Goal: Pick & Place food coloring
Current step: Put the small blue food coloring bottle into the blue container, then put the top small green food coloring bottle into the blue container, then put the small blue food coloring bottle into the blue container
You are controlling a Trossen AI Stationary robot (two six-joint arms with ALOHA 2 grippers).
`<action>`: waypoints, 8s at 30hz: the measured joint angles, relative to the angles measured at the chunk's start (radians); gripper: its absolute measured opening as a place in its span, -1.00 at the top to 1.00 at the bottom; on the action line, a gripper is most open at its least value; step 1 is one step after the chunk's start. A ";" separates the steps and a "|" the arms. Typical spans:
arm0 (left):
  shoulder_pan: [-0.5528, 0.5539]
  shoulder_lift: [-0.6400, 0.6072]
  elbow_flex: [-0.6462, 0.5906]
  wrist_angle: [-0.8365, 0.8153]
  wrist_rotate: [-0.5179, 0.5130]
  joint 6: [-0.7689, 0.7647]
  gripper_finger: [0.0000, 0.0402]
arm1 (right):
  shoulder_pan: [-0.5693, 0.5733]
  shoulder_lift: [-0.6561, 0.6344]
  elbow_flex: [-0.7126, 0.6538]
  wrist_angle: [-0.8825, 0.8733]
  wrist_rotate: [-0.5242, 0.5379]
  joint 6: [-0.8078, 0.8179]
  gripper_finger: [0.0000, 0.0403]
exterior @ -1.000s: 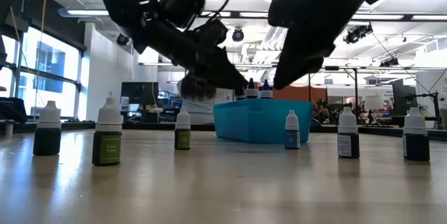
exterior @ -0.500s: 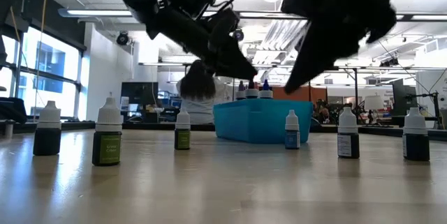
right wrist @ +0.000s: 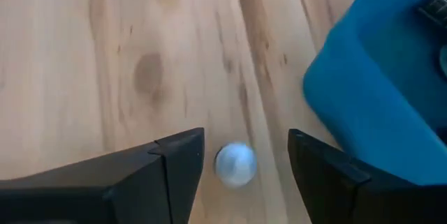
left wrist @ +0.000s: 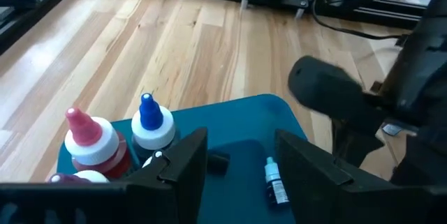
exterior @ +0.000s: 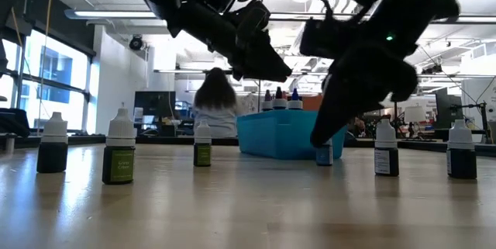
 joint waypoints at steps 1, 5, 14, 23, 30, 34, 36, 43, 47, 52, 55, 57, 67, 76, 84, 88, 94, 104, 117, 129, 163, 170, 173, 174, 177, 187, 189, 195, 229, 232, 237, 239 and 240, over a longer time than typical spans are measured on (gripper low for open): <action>0.000 0.000 0.000 0.001 0.000 0.000 0.18 | -0.008 0.005 0.000 0.012 -0.013 0.000 0.04; 0.000 0.000 0.000 -0.018 0.013 0.000 0.18 | -0.035 0.019 0.000 0.019 -0.096 0.006 0.21; 0.000 -0.084 0.001 -0.172 0.176 0.026 0.18 | -0.050 0.016 0.000 -0.002 -0.126 0.017 0.67; -0.018 -0.138 0.000 -0.455 0.375 0.023 0.18 | -0.049 -0.131 0.027 -0.017 -0.020 -0.069 0.63; -0.111 -0.138 0.001 -0.545 0.403 0.026 0.18 | -0.156 -0.201 0.029 -0.073 0.177 -0.106 0.65; -0.164 -0.138 0.000 -0.559 0.297 0.026 0.18 | -0.257 -0.155 0.027 -0.104 0.064 -0.098 0.65; -0.184 -0.138 0.001 -0.563 0.254 0.026 0.18 | -0.293 -0.133 0.027 -0.101 0.012 -0.097 0.63; -0.206 -0.138 0.000 -0.567 0.210 0.025 0.18 | -0.374 -0.056 0.027 -0.123 -0.121 -0.106 0.62; -0.203 -0.138 0.000 -0.566 0.200 0.022 0.18 | -0.392 -0.038 0.029 -0.120 -0.144 -0.117 0.57; -0.203 -0.138 0.000 -0.566 0.188 0.022 0.18 | -0.392 -0.037 0.028 -0.119 -0.116 -0.132 0.42; -0.203 -0.138 0.000 -0.566 0.199 0.022 0.18 | -0.392 -0.037 0.028 -0.120 -0.120 -0.133 0.33; -0.203 -0.138 0.000 -0.567 0.214 0.023 0.18 | -0.388 -0.037 0.028 -0.119 -0.119 -0.132 0.27; -0.316 -0.121 0.000 -0.570 0.152 0.065 0.18 | -0.319 -0.102 0.028 -0.117 -0.130 -0.133 0.22; -0.387 -0.079 0.001 -0.549 -0.138 0.007 0.18 | -0.188 -0.169 0.028 -0.067 -0.130 -0.131 0.22; -0.386 -0.011 -0.002 -0.568 -0.166 -0.047 0.18 | -0.094 -0.170 0.027 -0.033 -0.073 -0.122 0.22; -0.386 -0.001 0.000 -0.571 -0.164 -0.047 0.18 | -0.078 -0.170 0.027 -0.021 -0.047 -0.123 0.22; -0.386 -0.001 0.000 -0.560 -0.162 -0.047 0.18 | -0.079 -0.170 0.027 -0.021 -0.049 -0.122 0.22; -0.376 0.053 0.002 -0.526 -0.078 -0.045 0.18 | -0.079 -0.170 0.027 -0.022 -0.046 -0.122 0.22; -0.331 0.105 0.002 -0.496 -0.022 -0.055 0.72 | -0.079 -0.170 0.028 -0.024 -0.047 -0.122 0.22; -0.280 0.097 0.190 -0.651 -0.072 -0.049 0.67 | -0.079 -0.201 0.029 -0.142 -0.086 -0.076 0.22; -0.032 0.248 0.346 -0.572 -0.072 0.135 0.47 | 0.055 -0.373 0.028 -0.471 0.063 0.184 0.22; -0.033 0.248 0.346 -0.563 -0.080 0.138 0.28 | 0.055 -0.373 0.028 -0.470 0.071 0.183 0.22; -0.033 0.246 0.366 -0.599 -0.058 0.138 0.27 | 0.055 -0.373 0.028 -0.466 0.077 0.183 0.22; -0.033 0.239 0.382 -0.631 -0.040 0.138 0.27 | 0.055 -0.373 0.028 -0.462 0.077 0.183 0.22; -0.032 0.227 0.467 -0.740 0.036 0.138 0.27 | 0.055 -0.373 0.028 -0.459 0.077 0.182 0.22; -0.043 0.227 0.758 -1.212 0.154 0.147 0.27 | 0.056 -0.372 -0.034 -0.312 -0.086 0.156 0.22; -0.054 0.201 0.768 -1.249 0.152 0.155 0.27 | 0.056 -0.372 -0.075 -0.236 -0.163 0.143 0.22; -0.107 0.093 0.766 -1.373 0.080 0.156 0.27 | 0.056 -0.356 -0.191 0.022 -0.270 0.000 0.22; -0.255 -0.449 -0.387 -0.171 -0.202 0.153 0.27 | 0.055 -0.139 -0.232 0.216 -0.248 0.007 0.70; -0.255 -0.444 -0.393 -0.158 -0.199 0.135 0.27 | 0.055 -0.142 -0.235 0.233 -0.248 0.010 0.70; -0.255 -0.444 -0.393 -0.132 -0.198 0.130 0.27 | 0.055 -0.201 -0.212 0.240 -0.220 -0.001 0.70; -0.255 -0.444 -0.392 -0.120 -0.193 0.130 0.27 | 0.051 -0.238 -0.193 0.202 -0.172 -0.035 0.69; -0.255 -0.444 -0.392 -0.119 -0.191 0.130 0.27 | 0.049 -0.258 -0.179 0.191 -0.137 -0.057 0.68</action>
